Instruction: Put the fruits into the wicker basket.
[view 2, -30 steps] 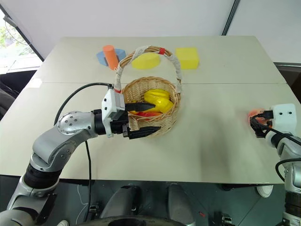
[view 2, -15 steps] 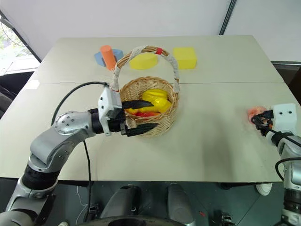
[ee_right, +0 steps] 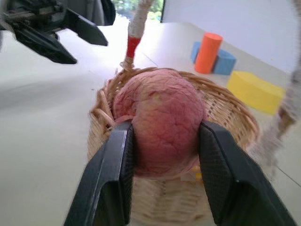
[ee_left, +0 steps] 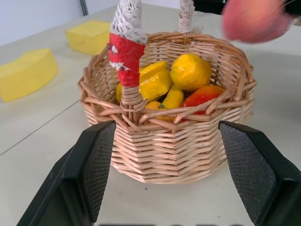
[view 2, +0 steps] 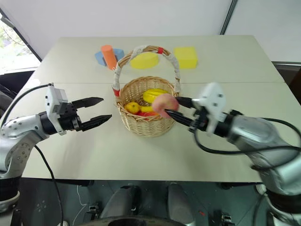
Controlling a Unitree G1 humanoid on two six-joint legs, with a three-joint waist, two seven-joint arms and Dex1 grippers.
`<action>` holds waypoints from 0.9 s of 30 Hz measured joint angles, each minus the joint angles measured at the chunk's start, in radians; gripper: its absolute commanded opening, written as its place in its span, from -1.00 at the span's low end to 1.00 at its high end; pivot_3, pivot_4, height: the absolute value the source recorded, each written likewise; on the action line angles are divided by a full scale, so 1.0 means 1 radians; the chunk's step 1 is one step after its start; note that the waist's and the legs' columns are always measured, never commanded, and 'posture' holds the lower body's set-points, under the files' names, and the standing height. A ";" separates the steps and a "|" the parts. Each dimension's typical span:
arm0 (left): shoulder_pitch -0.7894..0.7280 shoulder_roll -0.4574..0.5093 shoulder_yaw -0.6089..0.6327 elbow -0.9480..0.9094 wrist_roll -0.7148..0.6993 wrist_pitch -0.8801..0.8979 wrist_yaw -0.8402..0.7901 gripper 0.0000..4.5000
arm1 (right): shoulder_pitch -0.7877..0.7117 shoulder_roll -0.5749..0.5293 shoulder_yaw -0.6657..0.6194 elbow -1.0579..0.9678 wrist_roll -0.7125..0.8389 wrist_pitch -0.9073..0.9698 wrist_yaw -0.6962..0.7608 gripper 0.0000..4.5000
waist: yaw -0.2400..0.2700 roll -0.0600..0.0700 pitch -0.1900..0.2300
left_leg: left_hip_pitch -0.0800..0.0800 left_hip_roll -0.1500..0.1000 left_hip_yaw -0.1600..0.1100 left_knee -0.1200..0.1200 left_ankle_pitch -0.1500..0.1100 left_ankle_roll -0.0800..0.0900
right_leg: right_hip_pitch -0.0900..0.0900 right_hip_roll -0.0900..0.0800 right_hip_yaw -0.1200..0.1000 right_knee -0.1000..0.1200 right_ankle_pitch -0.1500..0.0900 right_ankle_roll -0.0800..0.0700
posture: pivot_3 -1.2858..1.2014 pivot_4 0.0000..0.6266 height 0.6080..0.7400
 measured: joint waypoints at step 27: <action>0.028 -0.109 -0.046 -0.011 0.007 -0.054 0.078 0.67 | -0.010 0.200 -0.151 0.200 -0.006 -0.012 -0.088 0.99 | -0.007 0.000 0.000 | -0.007 0.000 -0.001 0.001 0.003 0.000 | -0.007 0.001 -0.001 0.003 0.003 -0.001 | 0.03 -0.52 1.00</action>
